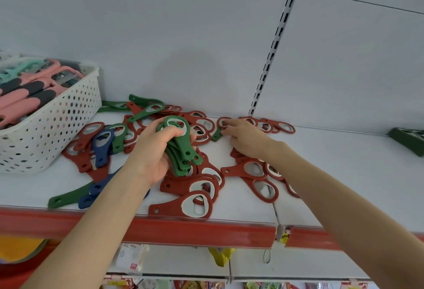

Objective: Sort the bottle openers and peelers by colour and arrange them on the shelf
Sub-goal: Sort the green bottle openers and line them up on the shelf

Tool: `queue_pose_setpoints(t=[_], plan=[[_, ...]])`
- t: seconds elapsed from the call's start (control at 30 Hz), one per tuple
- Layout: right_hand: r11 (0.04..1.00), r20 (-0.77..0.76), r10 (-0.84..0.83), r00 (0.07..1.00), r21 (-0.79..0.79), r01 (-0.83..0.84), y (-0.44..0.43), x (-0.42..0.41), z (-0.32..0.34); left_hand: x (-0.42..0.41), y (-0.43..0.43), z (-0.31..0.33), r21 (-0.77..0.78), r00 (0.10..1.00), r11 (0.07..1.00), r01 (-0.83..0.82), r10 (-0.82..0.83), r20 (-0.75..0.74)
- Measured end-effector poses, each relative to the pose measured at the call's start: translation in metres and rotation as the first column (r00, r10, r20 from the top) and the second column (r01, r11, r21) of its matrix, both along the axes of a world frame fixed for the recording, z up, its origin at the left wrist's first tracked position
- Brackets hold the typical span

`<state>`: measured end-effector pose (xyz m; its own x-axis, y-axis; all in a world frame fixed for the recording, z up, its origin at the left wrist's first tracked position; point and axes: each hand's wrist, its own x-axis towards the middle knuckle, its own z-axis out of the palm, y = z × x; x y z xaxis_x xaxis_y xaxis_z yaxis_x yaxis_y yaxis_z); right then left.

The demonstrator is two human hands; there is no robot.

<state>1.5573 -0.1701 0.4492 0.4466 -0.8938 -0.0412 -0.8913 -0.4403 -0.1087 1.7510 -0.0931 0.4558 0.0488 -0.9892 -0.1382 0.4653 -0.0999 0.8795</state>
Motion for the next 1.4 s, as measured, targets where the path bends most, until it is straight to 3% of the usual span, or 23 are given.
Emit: queue_pose_setpoints(t=[0.2,0.27,0.33,0.43,0.57,0.7,0.8,0.9,1.03,1.13,1.4], plan=[[0.979,0.079,-0.185,0.98,-0.075,0.191,0.004,-0.003,0.008,-0.004,-0.001,0.001,-0.021,0.999,0.999,-0.027,0.026,-0.038],[0.967,0.041,-0.249,0.968,-0.05,0.251,0.004,0.008,0.005,-0.006,-0.001,0.002,-0.034,0.998,0.999,-0.015,0.013,-0.067],[0.965,-0.018,-0.259,0.966,-0.049,0.258,0.003,0.017,-0.001,-0.006,-0.001,0.003,-0.034,0.993,0.999,0.02,-0.024,-0.117],[0.958,0.026,-0.285,0.958,-0.014,0.286,-0.001,0.018,-0.001,-0.003,-0.001,0.003,-0.029,0.983,0.999,0.037,-0.041,-0.177],[0.939,0.112,-0.342,0.933,0.086,0.334,0.002,0.013,0.008,0.002,0.0,0.001,-0.051,0.989,0.999,0.01,-0.018,-0.149],[0.932,0.107,-0.363,0.926,0.026,0.363,0.008,0.012,0.01,0.003,0.001,0.001,-0.046,0.992,0.999,-0.009,0.003,-0.124],[0.93,0.288,-0.357,0.889,0.023,0.366,0.01,0.007,0.011,0.002,0.001,0.001,-0.045,0.994,0.999,-0.022,0.017,-0.11],[0.931,0.552,-0.336,0.763,0.073,0.357,0.019,0.004,0.018,0.0,0.0,0.002,-0.03,0.991,0.999,-0.031,0.027,-0.133],[0.962,0.811,-0.271,0.519,0.245,0.12,0.044,0.021,0.036,-0.003,0.0,0.004,-0.015,0.988,0.998,-0.067,0.065,-0.142],[0.928,0.852,-0.285,0.439,0.36,-0.096,0.061,0.046,0.043,0.002,0.005,0.007,-0.074,0.987,0.993,-0.09,0.079,-0.138],[0.925,0.794,0.101,0.599,0.146,-0.35,0.069,0.119,0.038,0.063,0.045,0.011,-0.137,0.908,0.899,-0.416,0.404,-0.106]])
